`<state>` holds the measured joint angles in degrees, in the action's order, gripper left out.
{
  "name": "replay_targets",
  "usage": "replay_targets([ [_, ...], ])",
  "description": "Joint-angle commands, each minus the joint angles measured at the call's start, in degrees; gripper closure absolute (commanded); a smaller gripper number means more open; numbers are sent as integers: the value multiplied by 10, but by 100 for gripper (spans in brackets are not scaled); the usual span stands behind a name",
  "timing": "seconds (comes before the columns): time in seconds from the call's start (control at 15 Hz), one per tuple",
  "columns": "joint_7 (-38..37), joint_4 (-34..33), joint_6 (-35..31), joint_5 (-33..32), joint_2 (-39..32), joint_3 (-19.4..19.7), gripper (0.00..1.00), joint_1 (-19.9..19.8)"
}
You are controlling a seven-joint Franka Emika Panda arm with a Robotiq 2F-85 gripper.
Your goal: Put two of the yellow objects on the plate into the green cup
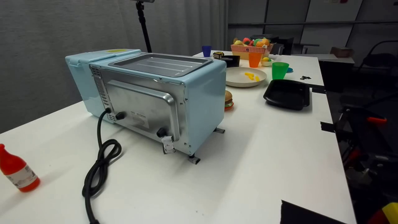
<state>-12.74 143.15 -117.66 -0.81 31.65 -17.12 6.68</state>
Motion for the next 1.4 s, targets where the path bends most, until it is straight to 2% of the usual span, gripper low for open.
replay_targets([
  [0.0, -5, -1, 1, -6, -2, 10, 0, 11],
  [0.47, -31, -5, 18, -11, -3, 4, 0, 5],
  [0.53, -22, -72, -18, -50, -106, 18, 0, -40],
  [0.67, -37, -96, -18, -76, -135, 26, 0, -55],
  [0.8, -46, -146, -17, -102, -196, 44, 0, -74],
  [1.07, -57, -267, -4, -148, -324, 89, 0, -86],
  [1.13, -55, -302, 1, -155, -356, 86, 0, -101],
  [1.2, -57, -334, 11, -162, -385, 114, 0, -85],
  [1.33, -51, -397, 31, -160, -441, 141, 0, -83],
])
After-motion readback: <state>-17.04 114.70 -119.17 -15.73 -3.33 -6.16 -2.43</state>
